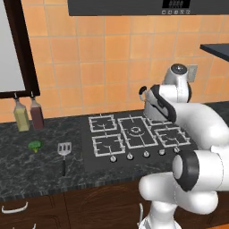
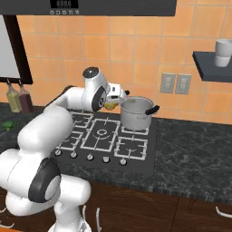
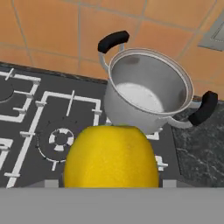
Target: Put the lemon and broccoli in the pot. Retrieve the spatula and lightly stir the vegetables in the pot.
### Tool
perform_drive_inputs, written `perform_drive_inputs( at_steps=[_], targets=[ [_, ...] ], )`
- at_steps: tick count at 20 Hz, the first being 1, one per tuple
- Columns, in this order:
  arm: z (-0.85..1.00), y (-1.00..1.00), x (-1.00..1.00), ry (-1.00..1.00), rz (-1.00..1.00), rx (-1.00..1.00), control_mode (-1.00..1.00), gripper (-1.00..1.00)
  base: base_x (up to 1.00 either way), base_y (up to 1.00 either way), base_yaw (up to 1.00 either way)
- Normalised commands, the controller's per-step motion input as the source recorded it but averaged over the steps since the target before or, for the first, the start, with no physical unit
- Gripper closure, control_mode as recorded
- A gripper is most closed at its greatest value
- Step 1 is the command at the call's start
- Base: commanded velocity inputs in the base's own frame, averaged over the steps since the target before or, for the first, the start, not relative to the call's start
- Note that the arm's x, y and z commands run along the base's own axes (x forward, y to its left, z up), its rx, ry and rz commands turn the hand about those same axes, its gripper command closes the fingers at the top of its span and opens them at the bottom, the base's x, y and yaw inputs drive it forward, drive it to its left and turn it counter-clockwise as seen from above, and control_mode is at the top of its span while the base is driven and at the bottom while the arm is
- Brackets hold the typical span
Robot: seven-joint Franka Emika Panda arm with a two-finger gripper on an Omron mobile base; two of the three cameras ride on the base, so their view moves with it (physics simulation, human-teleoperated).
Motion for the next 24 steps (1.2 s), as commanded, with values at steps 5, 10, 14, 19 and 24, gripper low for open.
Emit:
perform_drive_inputs(
  at_steps=[5, 10, 14, 19, 24],
  targets=[
    [0.22, -1.00, 1.00, 0.13, -0.08, 0.12, -1.00, 1.00, 0.00, 0.00, 0.00],
    [-0.23, -0.77, 1.00, 0.32, -0.03, 0.09, -1.00, 1.00, 0.00, 0.00, 0.00],
    [-0.72, -0.10, 1.00, 0.23, 0.00, 0.00, -1.00, 1.00, 0.00, 0.00, 0.00],
    [-0.79, 0.00, 0.83, 0.01, 0.00, 0.00, -1.00, 1.00, 0.00, 0.00, 0.00],
    [-0.54, 0.01, 0.24, -0.01, 0.00, 0.00, -1.00, -1.00, 0.00, 0.00, 0.00]
  ],
)
